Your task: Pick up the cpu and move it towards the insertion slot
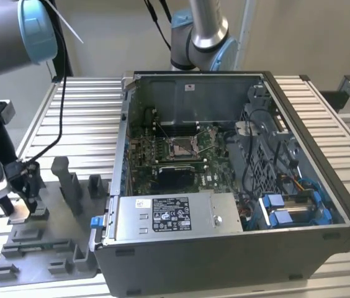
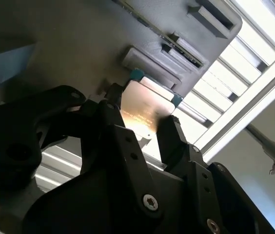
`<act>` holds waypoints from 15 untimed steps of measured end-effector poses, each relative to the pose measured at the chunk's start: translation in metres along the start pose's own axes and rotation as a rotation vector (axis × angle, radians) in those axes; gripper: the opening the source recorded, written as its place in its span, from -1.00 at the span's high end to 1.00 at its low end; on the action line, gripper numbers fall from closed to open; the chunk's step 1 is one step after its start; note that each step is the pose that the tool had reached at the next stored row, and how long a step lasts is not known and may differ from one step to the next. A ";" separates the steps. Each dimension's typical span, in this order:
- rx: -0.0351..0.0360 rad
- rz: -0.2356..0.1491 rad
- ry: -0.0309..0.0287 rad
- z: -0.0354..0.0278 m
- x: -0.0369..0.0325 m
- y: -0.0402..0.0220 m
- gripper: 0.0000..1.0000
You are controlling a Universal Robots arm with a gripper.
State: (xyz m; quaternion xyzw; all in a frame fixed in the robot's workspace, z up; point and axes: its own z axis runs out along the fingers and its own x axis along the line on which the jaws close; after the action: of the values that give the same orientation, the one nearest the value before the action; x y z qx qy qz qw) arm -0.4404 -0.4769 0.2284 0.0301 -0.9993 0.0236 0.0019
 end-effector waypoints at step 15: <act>-0.0001 0.000 0.0001 -0.0683 0.0003 -0.0032 1.00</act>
State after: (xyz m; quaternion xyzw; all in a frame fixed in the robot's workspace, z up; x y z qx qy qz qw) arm -0.4404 -0.4769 0.2968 0.0300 -0.9993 0.0236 0.0019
